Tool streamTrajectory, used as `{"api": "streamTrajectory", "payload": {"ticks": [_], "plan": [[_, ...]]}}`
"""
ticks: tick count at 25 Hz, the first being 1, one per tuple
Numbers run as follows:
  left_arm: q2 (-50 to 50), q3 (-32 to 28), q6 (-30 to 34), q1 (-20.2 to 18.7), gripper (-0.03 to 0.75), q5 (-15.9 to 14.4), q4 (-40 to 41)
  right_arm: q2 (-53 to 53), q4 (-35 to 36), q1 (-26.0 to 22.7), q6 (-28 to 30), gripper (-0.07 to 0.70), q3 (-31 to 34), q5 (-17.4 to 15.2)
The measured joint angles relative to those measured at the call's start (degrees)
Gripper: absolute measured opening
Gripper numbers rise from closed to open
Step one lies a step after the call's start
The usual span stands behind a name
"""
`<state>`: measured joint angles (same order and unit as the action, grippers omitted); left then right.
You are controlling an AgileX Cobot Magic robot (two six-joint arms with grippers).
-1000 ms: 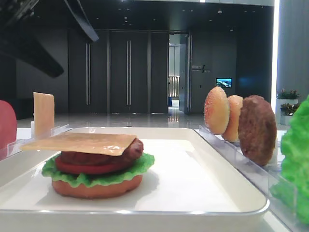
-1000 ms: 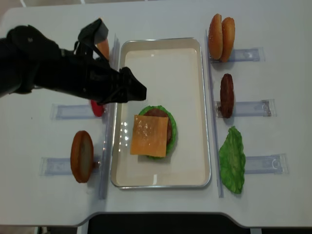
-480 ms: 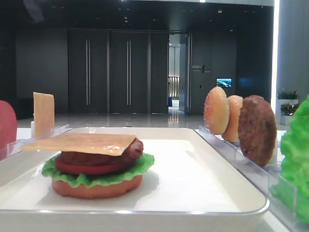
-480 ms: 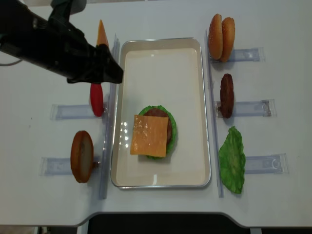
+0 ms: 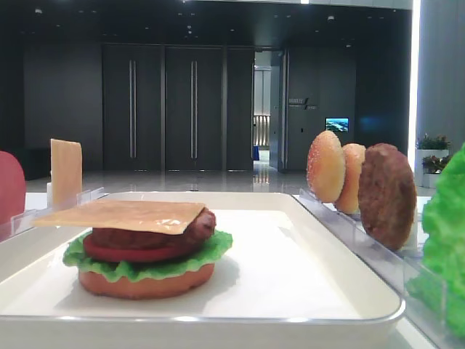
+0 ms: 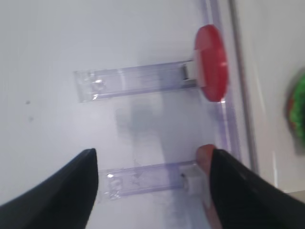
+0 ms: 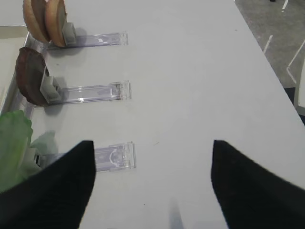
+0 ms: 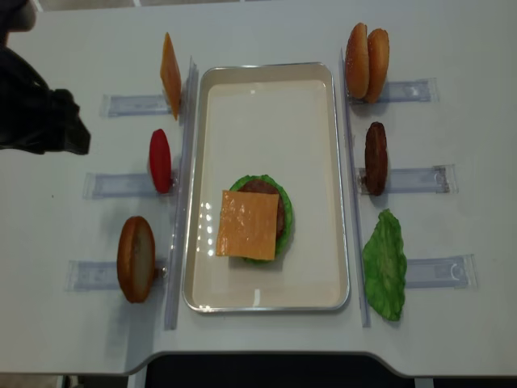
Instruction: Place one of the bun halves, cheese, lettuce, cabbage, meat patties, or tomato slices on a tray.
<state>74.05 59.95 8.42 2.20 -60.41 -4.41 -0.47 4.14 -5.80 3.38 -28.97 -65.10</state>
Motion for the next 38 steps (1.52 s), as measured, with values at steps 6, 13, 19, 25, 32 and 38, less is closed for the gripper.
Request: {"api": "streamTrajectory", "payload": {"ticks": [6, 13, 19, 25, 32, 38], "plan": [[-0.38, 0.0, -3.65, 1.9, 0.557, -1.82, 9.17, 0.0, 0.0, 0.0, 0.0, 0.486, 0.0, 0.0], [-0.56, 0.0, -5.34, 1.9, 0.557, -3.93, 10.23, 0.0, 0.0, 0.0, 0.0, 0.486, 0.0, 0.0], [-6.72, -5.03, -5.78, 1.9, 0.557, -4.42, 8.89, 0.0, 0.0, 0.0, 0.0, 0.486, 0.0, 0.0], [-18.49, -15.43, -5.89, 1.9, 0.557, -4.2, 5.35, 0.0, 0.0, 0.0, 0.0, 0.486, 0.0, 0.0], [-33.58, -25.78, -5.89, 1.9, 0.555, -3.26, 4.41, 0.0, 0.0, 0.0, 0.0, 0.486, 0.0, 0.0], [-43.66, -32.77, -5.91, 1.9, 0.555, -2.91, 4.41, 0.0, 0.0, 0.0, 0.0, 0.486, 0.0, 0.0]]}}
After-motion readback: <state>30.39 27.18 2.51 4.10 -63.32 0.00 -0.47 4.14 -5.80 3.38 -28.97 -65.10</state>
